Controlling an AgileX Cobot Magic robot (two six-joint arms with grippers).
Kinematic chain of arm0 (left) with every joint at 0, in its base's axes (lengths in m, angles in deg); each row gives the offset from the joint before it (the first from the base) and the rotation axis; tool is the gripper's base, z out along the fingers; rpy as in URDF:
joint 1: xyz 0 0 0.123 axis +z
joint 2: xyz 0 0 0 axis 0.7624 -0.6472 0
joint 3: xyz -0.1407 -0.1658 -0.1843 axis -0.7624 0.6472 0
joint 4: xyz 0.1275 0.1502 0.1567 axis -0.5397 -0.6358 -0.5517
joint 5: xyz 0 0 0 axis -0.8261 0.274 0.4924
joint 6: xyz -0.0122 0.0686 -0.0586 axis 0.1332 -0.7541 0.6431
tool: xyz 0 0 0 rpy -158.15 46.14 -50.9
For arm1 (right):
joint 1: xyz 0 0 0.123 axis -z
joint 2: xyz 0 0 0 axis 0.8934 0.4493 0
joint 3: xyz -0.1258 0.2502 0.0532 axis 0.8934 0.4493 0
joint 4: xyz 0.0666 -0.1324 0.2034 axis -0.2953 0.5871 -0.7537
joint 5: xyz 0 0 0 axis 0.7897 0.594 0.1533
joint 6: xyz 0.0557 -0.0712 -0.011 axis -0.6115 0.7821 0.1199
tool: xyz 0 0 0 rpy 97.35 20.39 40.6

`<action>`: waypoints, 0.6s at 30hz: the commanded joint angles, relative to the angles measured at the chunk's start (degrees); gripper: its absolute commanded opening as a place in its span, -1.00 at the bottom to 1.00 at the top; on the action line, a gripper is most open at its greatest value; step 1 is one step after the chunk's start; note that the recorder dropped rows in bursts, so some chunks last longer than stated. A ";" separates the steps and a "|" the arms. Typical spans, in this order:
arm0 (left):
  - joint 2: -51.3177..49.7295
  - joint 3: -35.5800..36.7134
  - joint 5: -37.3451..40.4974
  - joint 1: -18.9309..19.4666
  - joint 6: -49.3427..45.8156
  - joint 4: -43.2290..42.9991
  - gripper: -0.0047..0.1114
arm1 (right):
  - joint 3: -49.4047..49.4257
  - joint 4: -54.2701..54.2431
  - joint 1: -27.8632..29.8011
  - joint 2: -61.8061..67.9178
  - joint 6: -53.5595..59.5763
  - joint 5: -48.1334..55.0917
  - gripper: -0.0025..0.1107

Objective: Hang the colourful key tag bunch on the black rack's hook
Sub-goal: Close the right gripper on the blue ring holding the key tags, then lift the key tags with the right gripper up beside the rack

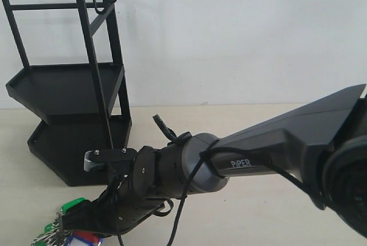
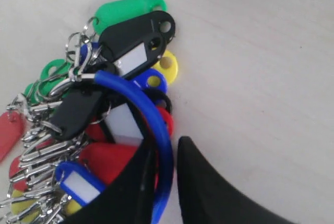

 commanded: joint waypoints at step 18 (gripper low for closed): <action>0.12 0.16 -0.39 0.14 -0.20 -0.28 -0.84 | -0.13 2.90 -0.08 -5.85 -0.02 0.34 -0.96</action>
